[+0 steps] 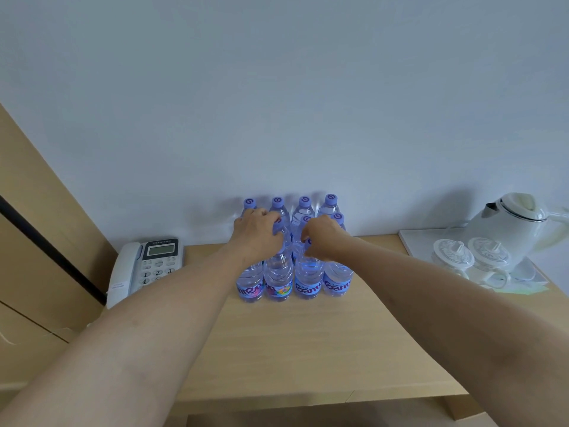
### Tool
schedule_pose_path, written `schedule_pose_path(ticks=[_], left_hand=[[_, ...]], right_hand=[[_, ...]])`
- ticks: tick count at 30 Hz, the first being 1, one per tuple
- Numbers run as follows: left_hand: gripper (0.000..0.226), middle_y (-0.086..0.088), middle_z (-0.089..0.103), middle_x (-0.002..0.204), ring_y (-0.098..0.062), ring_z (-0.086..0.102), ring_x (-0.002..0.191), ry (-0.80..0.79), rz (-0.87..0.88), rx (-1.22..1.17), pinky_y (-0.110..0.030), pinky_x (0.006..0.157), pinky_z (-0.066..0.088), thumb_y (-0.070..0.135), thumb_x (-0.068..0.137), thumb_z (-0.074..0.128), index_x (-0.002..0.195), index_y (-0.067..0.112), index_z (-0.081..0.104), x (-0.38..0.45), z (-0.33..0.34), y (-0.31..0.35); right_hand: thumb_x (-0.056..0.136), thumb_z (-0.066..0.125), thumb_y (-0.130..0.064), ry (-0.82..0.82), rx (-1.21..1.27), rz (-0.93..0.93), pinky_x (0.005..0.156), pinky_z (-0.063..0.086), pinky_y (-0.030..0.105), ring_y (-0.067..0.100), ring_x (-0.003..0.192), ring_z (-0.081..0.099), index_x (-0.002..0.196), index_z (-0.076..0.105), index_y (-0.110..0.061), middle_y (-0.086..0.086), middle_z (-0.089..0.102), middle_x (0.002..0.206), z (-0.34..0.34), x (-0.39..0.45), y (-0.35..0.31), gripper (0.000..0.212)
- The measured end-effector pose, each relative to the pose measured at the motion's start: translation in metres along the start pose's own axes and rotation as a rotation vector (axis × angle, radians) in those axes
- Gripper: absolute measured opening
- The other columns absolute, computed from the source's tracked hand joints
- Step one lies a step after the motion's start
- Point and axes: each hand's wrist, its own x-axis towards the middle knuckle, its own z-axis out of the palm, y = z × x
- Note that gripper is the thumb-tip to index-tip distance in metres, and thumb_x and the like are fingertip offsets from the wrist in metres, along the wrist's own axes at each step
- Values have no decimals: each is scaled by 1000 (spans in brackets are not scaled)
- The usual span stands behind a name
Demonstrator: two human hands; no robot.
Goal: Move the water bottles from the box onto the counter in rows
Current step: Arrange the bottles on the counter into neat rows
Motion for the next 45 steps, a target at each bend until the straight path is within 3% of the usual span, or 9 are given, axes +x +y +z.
schedule_pose_path(ticks=[12,17,21,23,29,33,38,41,45], left_hand=[[39,-2,56,119,-27,44,115,-3,6,10,-40,90,42,39,88,53,124,23,56,1,4,-1],[36,-1,57,119,-27,44,115,14,9,6,-39,90,40,39,88,55,120,23,57,3,2,-2],[37,-1,56,121,-27,44,117,18,8,11,-40,92,40,39,88,54,122,23,56,2,3,-3],[38,-1,56,123,-27,44,117,14,5,19,-40,92,40,39,89,53,123,23,56,2,2,-5],[38,0,57,122,-29,45,116,15,-12,32,-41,91,41,38,87,53,123,26,56,3,-3,-12],[41,-2,57,126,-30,44,118,22,-32,17,-41,92,40,37,87,53,125,24,55,1,-8,-25],[36,-1,58,117,-29,45,114,19,-50,-5,-39,89,41,35,87,53,120,24,57,-5,-9,-40],[27,-2,57,106,-30,47,108,26,-51,-2,-37,82,41,33,86,54,110,22,58,-9,-8,-48],[33,-2,56,116,-29,45,114,-7,-76,-9,-38,88,42,37,85,56,116,24,57,-10,-7,-55]], right_hand=[[80,65,-11,-23,-26,0,68,54,34,28,95,65,105,71,-5,11,69,95,1,2,-4,27],[80,63,-10,-10,-55,-28,57,44,29,29,89,64,101,69,-6,12,64,94,2,2,-5,22],[76,78,-30,-42,-35,-51,73,55,35,26,93,63,107,68,-8,8,66,98,-1,1,-3,39],[73,79,-37,-22,10,-60,78,54,36,23,98,61,109,68,-12,4,67,98,-6,2,-2,45],[78,72,-26,34,17,-97,71,50,31,24,97,61,111,68,-17,5,67,101,-16,7,-14,35],[76,73,-37,4,47,-115,78,54,37,24,94,61,106,70,-13,8,67,94,-7,10,-32,38],[78,67,-58,15,-70,-61,64,43,32,22,72,53,79,59,-15,-1,48,73,4,15,-49,44],[81,65,-53,24,-183,-74,72,40,36,25,80,56,70,46,-18,-3,43,70,7,17,-59,42],[82,69,-33,10,-206,-93,70,37,34,28,84,57,70,45,-18,-1,44,69,2,19,-66,31]])
